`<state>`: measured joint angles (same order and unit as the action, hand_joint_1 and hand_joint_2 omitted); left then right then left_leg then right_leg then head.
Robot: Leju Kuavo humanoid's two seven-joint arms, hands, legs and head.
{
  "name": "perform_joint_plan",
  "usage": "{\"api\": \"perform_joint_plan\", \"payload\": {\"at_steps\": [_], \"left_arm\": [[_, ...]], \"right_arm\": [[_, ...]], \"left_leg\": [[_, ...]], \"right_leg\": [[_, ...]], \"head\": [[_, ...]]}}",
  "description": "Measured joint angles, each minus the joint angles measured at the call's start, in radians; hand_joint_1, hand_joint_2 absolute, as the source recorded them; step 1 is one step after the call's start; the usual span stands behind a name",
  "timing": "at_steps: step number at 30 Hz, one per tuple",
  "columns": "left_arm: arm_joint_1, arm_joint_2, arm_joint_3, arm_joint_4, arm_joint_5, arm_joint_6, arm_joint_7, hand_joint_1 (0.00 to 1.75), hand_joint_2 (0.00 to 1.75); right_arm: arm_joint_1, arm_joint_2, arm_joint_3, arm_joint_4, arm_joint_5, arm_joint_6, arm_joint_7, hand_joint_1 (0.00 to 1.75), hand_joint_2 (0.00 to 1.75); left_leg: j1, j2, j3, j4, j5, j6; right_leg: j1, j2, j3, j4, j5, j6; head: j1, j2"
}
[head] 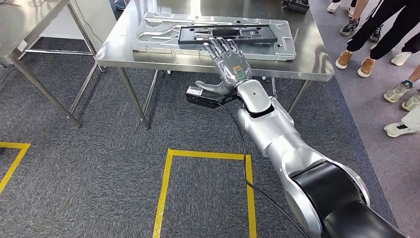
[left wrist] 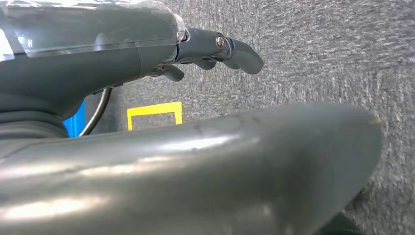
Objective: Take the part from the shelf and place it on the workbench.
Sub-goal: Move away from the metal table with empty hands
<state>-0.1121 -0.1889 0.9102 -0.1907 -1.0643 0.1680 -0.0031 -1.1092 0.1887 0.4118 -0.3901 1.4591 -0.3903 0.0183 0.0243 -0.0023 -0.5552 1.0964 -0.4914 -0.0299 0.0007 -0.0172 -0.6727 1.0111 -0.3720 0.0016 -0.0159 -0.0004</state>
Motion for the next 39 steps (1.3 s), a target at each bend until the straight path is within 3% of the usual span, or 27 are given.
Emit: {"api": "perform_joint_plan", "payload": {"at_steps": [2,4,5,6,8,9,10,11,13,15,16,17,19,20,22,24,25,26,30,36,37,39], "left_arm": [[-0.001,0.000,0.000,0.000,0.000,0.001,-0.001,0.00,0.00],[0.002,0.000,0.001,0.000,0.000,0.001,-0.002,0.00,0.00],[0.002,0.000,0.001,0.000,0.000,0.001,-0.003,0.00,0.00],[0.003,0.001,0.002,0.000,0.000,0.002,-0.003,0.00,0.00],[0.003,0.001,0.002,0.000,0.001,0.003,-0.005,0.00,0.00],[0.003,0.002,0.003,0.000,0.001,0.003,-0.006,0.00,0.00],[0.003,0.002,0.004,0.000,0.002,0.003,-0.006,0.00,0.00],[0.003,0.002,0.004,0.000,0.002,0.003,-0.007,0.00,0.00],[0.003,0.002,0.005,0.000,0.003,0.003,-0.008,0.00,0.00],[0.004,0.001,0.005,0.000,0.003,0.004,-0.009,0.00,0.00],[0.005,0.001,0.006,0.000,0.003,0.005,-0.010,0.00,0.00],[0.005,0.001,0.006,0.000,0.003,0.006,-0.011,0.00,0.00],[0.006,0.001,0.006,0.000,0.002,0.009,-0.014,0.00,0.00],[0.008,0.002,0.007,0.000,0.001,0.011,-0.015,0.00,0.00],[0.012,0.003,0.007,0.000,0.000,0.013,-0.016,0.00,0.00],[0.016,0.004,0.007,0.000,0.000,0.013,-0.016,0.00,0.00],[0.017,0.004,0.008,0.000,0.000,0.013,-0.016,0.00,0.00],[0.018,0.005,0.008,0.000,0.000,0.013,-0.016,0.00,0.00],[0.019,0.006,0.008,0.000,0.000,0.013,-0.016,0.00,0.00],[0.019,0.006,0.008,0.000,0.000,0.013,-0.016,0.00,0.00],[0.019,0.006,0.008,0.000,0.000,0.013,-0.016,0.00,0.00],[0.019,0.007,0.009,0.000,0.000,0.014,-0.016,0.00,0.00]], "right_arm": [[0.000,0.000,0.000,-0.001,0.000,-0.001,0.000,0.00,0.00],[0.001,0.000,0.000,0.002,0.001,0.000,0.000,0.00,0.00],[0.002,0.000,0.000,0.004,0.001,0.000,0.000,0.00,0.00],[0.001,-0.001,0.000,0.005,0.001,0.000,-0.001,0.00,0.00],[0.002,-0.001,0.000,0.006,0.002,0.000,-0.001,0.00,0.00],[0.003,-0.001,0.000,0.007,0.003,0.000,-0.001,0.00,0.00],[0.004,-0.001,0.000,0.008,0.004,0.000,-0.001,0.00,0.00],[0.005,-0.001,0.000,0.010,0.004,0.000,-0.002,0.00,0.00],[0.005,0.000,0.000,0.011,0.005,0.000,-0.002,0.00,0.00],[0.001,0.003,0.000,0.009,0.006,-0.001,-0.002,0.00,0.00],[-0.003,0.005,0.000,0.007,0.006,-0.001,-0.003,0.00,0.00],[-0.005,0.008,0.000,0.006,0.006,-0.001,-0.003,0.00,0.00],[-0.006,0.010,0.000,0.006,0.006,0.000,-0.003,0.00,0.00],[-0.005,0.011,0.000,0.006,0.005,0.001,-0.003,0.00,0.00],[-0.005,0.013,-0.001,0.007,0.005,0.002,-0.003,0.00,0.00],[-0.003,0.014,-0.001,0.008,0.004,0.003,-0.003,0.00,0.00],[-0.001,0.015,-0.001,0.008,0.004,0.003,-0.003,0.00,0.00],[0.002,0.015,-0.001,0.009,0.004,0.003,-0.003,0.00,0.00],[0.006,0.015,-0.001,0.010,0.004,0.004,-0.003,0.00,0.00],[0.006,0.015,-0.001,0.010,0.004,0.004,-0.003,0.00,0.00],[0.006,0.015,-0.001,0.010,0.004,0.004,-0.003,0.00,0.00],[0.004,0.014,-0.001,0.010,0.004,0.004,-0.003,0.00,0.00]], "left_leg": [[-0.006,-0.002,0.036,-0.069,-0.033,0.020],[-0.006,0.001,0.022,-0.074,-0.016,0.043],[-0.005,0.003,0.013,-0.076,-0.002,0.052],[-0.003,0.006,0.001,-0.078,0.012,0.059],[-0.004,0.007,-0.031,-0.078,0.039,0.065],[-0.004,0.007,-0.049,-0.078,0.052,0.065],[-0.004,0.007,-0.065,-0.077,0.064,0.064],[-0.004,0.007,-0.082,-0.077,0.077,0.063],[-0.005,0.006,-0.109,-0.076,0.101,0.059],[-0.007,0.005,-0.127,-0.076,0.121,0.051],[-0.007,0.006,-0.131,-0.079,0.132,0.046],[-0.006,0.007,-0.133,-0.083,0.142,0.039],[-0.005,0.007,-0.136,-0.095,0.158,0.027],[-0.005,0.007,-0.141,-0.087,0.146,0.022],[-0.005,0.005,-0.169,-0.011,0.070,0.019],[-0.006,0.005,-0.207,0.128,-0.016,0.015],[-0.005,0.005,-0.217,0.185,-0.034,0.013],[-0.005,0.005,-0.212,0.210,-0.029,0.011],[-0.005,0.006,-0.136,0.138,0.028,0.010],[-0.005,0.006,-0.132,0.132,0.029,0.010],[-0.004,0.006,-0.117,0.111,0.032,0.011],[-0.005,0.005,-0.053,0.021,0.026,0.014]], "right_leg": [[0.002,0.000,-0.014,0.008,0.016,0.012],[-0.001,0.002,-0.020,0.007,0.024,0.024],[-0.004,0.005,-0.028,0.022,0.001,0.030],[-0.006,0.008,-0.041,0.056,-0.040,0.035],[-0.008,0.012,-0.074,0.181,-0.147,0.043],[-0.009,0.012,-0.085,0.245,-0.179,0.046],[-0.010,0.012,-0.086,0.289,-0.187,0.047],[-0.010,0.012,-0.069,0.301,-0.172,0.046],[-0.008,0.014,0.016,0.222,-0.125,0.036],[-0.002,0.016,0.136,0.068,-0.132,0.020],[0.002,0.016,0.175,0.010,-0.146,0.013],[0.005,0.016,0.194,-0.025,-0.155,0.009],[0.006,0.013,0.188,-0.043,-0.140,-0.002],[0.004,0.010,0.183,-0.048,-0.128,-0.010],[-0.001,0.006,0.164,-0.055,-0.103,-0.022],[0.001,0.007,0.137,-0.052,-0.083,-0.026],[0.002,0.007,0.124,-0.048,-0.075,-0.026],[0.002,0.006,0.109,-0.043,-0.068,-0.024],[0.002,0.006,0.078,-0.029,-0.057,-0.019],[0.002,0.006,0.078,-0.028,-0.057,-0.018],[0.002,0.006,0.076,-0.026,-0.057,-0.018],[0.003,0.005,0.065,-0.015,-0.056,-0.014]], "head": [[0.000,0.000],[0.000,0.000],[0.000,0.000],[0.000,0.000],[0.000,0.000],[0.000,0.000],[0.000,0.000],[0.000,0.000],[0.000,0.000],[0.000,0.000],[0.000,0.000],[0.000,0.000],[0.000,0.000],[0.000,0.000],[0.000,0.000],[0.000,0.000],[0.000,0.000],[0.000,0.000],[0.000,0.000],[0.000,0.000],[0.000,0.000],[0.000,0.000]]}}
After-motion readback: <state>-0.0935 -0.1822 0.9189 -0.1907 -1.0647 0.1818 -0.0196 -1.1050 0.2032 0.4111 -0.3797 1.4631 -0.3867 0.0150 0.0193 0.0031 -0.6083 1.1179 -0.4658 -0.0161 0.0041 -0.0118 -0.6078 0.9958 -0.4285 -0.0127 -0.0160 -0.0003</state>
